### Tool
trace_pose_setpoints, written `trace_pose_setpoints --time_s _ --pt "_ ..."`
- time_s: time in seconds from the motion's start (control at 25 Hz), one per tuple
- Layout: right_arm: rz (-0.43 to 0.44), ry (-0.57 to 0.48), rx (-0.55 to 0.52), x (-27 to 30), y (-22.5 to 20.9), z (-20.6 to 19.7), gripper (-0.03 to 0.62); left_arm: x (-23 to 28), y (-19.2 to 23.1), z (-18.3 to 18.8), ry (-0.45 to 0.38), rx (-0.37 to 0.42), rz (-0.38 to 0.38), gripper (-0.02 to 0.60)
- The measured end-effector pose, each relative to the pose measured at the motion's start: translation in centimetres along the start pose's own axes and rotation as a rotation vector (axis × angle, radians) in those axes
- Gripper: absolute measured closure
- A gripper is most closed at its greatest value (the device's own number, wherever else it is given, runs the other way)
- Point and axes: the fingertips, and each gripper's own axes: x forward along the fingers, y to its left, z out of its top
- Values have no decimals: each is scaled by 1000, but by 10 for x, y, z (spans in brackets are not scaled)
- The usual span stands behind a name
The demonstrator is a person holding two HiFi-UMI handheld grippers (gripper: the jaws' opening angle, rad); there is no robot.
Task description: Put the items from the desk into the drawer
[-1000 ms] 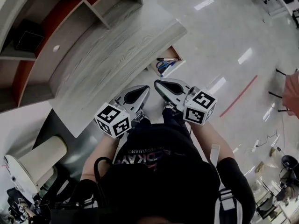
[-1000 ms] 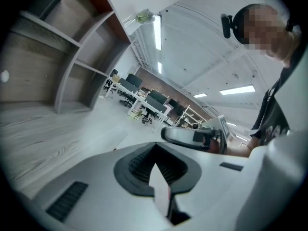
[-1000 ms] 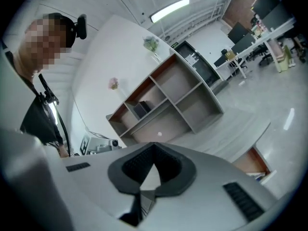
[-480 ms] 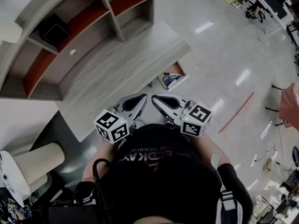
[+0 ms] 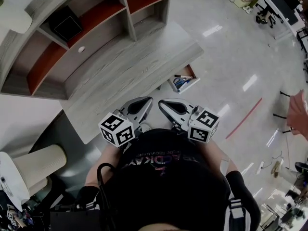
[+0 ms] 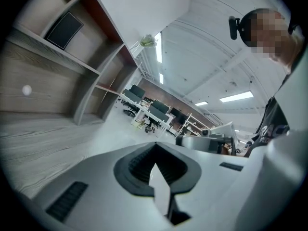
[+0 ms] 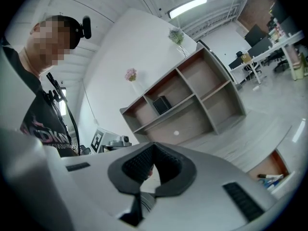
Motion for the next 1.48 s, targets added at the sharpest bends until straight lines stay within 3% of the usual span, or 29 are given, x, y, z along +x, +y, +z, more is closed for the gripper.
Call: trace_pose_setpoints --time_s 1.48 --pt "-6 20 -3 7 6 -9 577 -5 -1 -4 10 14 -11 571"
